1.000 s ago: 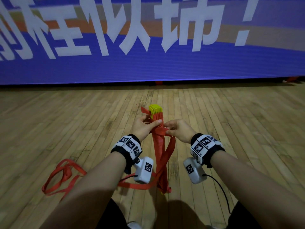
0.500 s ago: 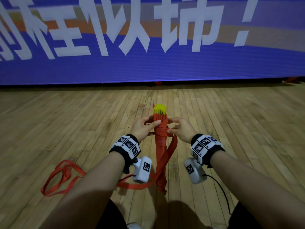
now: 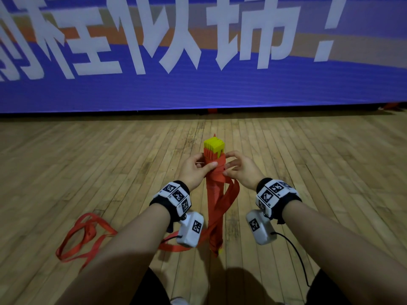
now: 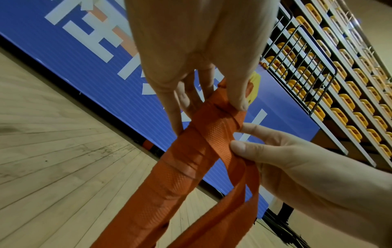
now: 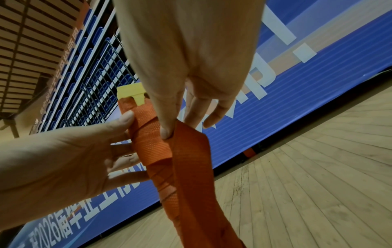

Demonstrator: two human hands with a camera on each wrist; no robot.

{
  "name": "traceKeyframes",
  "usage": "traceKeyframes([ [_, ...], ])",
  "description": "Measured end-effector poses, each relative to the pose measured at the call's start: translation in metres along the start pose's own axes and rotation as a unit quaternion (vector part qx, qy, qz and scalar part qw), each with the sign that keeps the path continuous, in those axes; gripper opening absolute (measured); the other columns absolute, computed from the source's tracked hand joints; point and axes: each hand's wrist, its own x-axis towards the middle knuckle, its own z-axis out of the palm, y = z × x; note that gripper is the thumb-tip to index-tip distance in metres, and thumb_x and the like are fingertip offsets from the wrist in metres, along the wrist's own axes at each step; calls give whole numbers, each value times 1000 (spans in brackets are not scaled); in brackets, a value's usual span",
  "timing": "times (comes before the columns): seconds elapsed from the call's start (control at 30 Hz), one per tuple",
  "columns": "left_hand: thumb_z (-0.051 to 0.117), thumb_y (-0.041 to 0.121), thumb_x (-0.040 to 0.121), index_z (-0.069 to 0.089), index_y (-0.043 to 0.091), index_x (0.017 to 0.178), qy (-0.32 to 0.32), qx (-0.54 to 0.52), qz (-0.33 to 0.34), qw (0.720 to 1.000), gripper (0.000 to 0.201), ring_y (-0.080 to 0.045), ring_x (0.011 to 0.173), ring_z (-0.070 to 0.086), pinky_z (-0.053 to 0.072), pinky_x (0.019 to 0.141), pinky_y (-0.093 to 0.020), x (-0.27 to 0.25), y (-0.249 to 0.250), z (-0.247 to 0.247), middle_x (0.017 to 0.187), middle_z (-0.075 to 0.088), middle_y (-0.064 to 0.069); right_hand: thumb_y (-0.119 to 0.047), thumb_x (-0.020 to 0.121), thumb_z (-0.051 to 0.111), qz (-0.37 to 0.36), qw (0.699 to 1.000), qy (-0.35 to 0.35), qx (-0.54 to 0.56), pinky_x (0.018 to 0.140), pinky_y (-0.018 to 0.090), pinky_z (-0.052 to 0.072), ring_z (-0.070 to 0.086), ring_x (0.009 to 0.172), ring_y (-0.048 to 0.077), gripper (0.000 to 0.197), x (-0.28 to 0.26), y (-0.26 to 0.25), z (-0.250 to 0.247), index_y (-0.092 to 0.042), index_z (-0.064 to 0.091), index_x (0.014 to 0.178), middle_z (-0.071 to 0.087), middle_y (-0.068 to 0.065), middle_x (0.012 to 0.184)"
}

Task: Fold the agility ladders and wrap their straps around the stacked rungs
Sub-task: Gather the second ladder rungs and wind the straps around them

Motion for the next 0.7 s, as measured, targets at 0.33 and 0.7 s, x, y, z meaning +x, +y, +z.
traceKeyframes([
  [0.33,74,29,81,53,16,115,31,7,-15,999,43,-31,106,62,52,91,-53,7,-6,0,116,63,-15,3,84,64,54,996,-64,-19,69,26,51,59,77,17,56,2,-2,6,-8,36,132,51,5,106],
  [0.7,71,22,85,53,2,122,40,17,-12,999,45,-31,102,63,54,88,-47,9,-7,0,116,62,-19,4,86,57,112,989,-89,-31,60,18,44,55,67,10,25,1,2,1,-8,44,104,55,1,78],
])
